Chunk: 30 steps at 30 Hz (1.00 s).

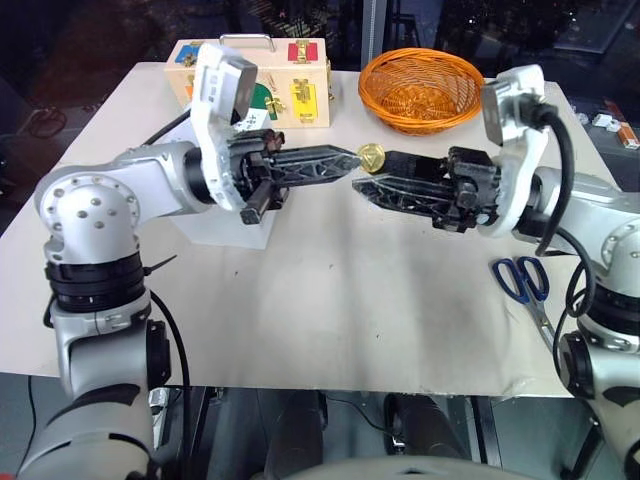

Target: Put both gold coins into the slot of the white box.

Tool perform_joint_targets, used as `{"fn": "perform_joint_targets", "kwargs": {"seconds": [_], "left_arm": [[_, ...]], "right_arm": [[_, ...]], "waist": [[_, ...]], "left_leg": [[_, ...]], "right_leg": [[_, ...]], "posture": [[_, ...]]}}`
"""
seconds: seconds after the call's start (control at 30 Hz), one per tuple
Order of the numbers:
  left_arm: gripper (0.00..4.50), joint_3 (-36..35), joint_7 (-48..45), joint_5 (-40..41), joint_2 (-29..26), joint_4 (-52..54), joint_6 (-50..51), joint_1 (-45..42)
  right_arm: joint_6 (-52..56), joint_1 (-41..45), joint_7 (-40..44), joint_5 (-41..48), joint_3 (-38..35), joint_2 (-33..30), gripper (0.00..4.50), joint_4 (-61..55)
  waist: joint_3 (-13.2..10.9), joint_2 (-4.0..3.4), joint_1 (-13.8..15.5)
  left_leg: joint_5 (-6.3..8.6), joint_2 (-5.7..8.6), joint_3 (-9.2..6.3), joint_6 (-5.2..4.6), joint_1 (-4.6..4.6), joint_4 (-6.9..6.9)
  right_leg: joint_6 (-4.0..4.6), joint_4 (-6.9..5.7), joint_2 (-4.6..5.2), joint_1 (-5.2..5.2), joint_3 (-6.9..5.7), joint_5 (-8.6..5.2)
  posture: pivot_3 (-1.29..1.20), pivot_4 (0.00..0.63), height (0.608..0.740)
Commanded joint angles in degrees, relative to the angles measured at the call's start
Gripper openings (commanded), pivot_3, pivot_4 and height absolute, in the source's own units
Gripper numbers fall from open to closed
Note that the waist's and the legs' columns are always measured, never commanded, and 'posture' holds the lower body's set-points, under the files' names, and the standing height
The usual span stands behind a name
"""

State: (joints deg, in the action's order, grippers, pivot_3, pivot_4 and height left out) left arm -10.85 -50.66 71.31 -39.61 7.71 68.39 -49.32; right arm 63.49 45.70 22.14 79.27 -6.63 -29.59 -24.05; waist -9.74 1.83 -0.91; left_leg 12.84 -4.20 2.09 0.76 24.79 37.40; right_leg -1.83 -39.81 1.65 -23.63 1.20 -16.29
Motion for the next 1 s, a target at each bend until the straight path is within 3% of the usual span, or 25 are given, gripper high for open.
{"fn": "perform_joint_targets", "kwargs": {"seconds": [0.03, 0.27, 0.4, 0.7, 1.0], "left_arm": [[0.0, -1.9, 0.8, 1.9, -0.3, 1.6, -0.1, 0.2], [0.0, -4.3, 4.3, 3.4, -1.4, 2.8, -0.2, 2.2], [0.0, -8.1, 8.5, 4.2, -3.6, 3.7, -0.7, 4.6], [0.0, -18.0, 22.3, -0.7, -8.5, 7.9, -5.6, 12.1], [0.0, -21.9, 32.4, -11.1, -9.4, 7.4, -12.9, 15.9]], "right_arm": [[-2.1, -0.3, 0.8, -0.2, -0.8, -1.3, 4.08, -2.7], [-4.8, -1.7, 1.1, -4.5, -0.4, -3.0, 4.08, -4.3], [-8.4, -2.5, 5.2, -11.0, 0.8, -5.2, 4.08, -6.4], [-20.5, -5.2, 16.9, -27.5, 4.3, -10.8, 4.08, -9.6], [-26.6, -8.7, 20.4, -33.3, 5.1, -9.6, 4.08, -8.5]], "waist": [[0.0, 0.0, 0.0], [0.0, 0.0, 0.0], [0.0, 0.0, 0.0], [0.0, 0.0, 0.1], [0.0, 0.02, 0.2]], "left_leg": [[0.0, 0.0, 0.0, 0.0, 0.0, 0.0], [0.0, 0.0, -0.01, 0.0, -0.01, 0.0], [0.0, 0.0, 0.01, 0.0, -0.01, 0.0], [0.0, 0.0, 0.0, 0.0, -0.02, 0.0], [-0.01, 0.01, -0.01, 0.01, -0.03, 0.01]], "right_leg": [[0.0, 0.0, 0.0, 0.0, 0.0, 0.0], [0.0, 0.0, 0.0, 0.0, 0.0, 0.0], [0.0, 0.01, 0.0, 0.0, 0.02, 0.0], [-0.01, 0.02, 0.02, 0.01, 0.0, -0.01], [-0.01, 0.0, 0.04, 0.02, -0.03, 0.0]], "posture": [[0.0, 0.15, 0.726], [0.0, 0.15, 0.726], [0.0, 0.15, 0.726], [0.0, 0.15, 0.726], [0.0, 0.15, 0.726]]}}
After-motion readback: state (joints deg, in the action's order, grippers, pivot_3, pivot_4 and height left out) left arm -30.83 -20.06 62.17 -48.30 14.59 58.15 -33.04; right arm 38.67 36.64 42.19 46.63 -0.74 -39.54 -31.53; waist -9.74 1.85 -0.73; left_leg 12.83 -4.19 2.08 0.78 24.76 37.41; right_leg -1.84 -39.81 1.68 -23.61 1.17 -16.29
